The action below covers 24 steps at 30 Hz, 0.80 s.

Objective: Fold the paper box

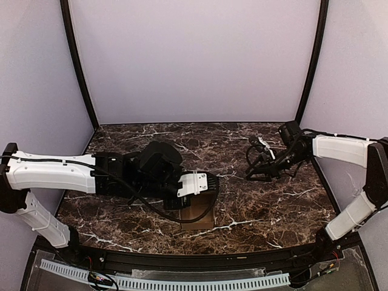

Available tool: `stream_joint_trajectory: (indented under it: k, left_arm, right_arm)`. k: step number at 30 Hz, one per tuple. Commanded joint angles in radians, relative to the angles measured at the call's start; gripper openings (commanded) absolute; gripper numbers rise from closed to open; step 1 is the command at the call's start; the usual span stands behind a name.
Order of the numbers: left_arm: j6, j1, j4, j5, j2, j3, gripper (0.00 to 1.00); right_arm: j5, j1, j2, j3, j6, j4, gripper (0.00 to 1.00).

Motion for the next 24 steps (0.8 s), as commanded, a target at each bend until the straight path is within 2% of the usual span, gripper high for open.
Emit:
stream_joint_trajectory:
  k: [1, 6, 12, 19, 24]
  left_arm:
    - [0.020, -0.044, -0.017, -0.071, -0.066, -0.065, 0.01]
    - [0.054, -0.128, -0.033, -0.164, -0.067, -0.112, 0.01]
    - [0.048, -0.205, -0.057, -0.191, -0.025, -0.179, 0.01]
    - [-0.028, -0.253, -0.083, -0.185, -0.016, -0.239, 0.06]
    - [-0.058, -0.265, -0.025, -0.216, -0.010, -0.292, 0.09]
  right_arm:
    - [0.022, 0.029, -0.031, -0.033, -0.010, 0.014, 0.46]
    - [0.071, 0.072, -0.056, -0.062, -0.012, 0.042, 0.47]
    - [0.073, 0.083, -0.041, -0.064, -0.011, 0.046, 0.47]
    - [0.077, 0.098, -0.036, -0.064, -0.011, 0.050, 0.47]
    - [0.082, 0.108, -0.036, -0.065, -0.011, 0.052, 0.47]
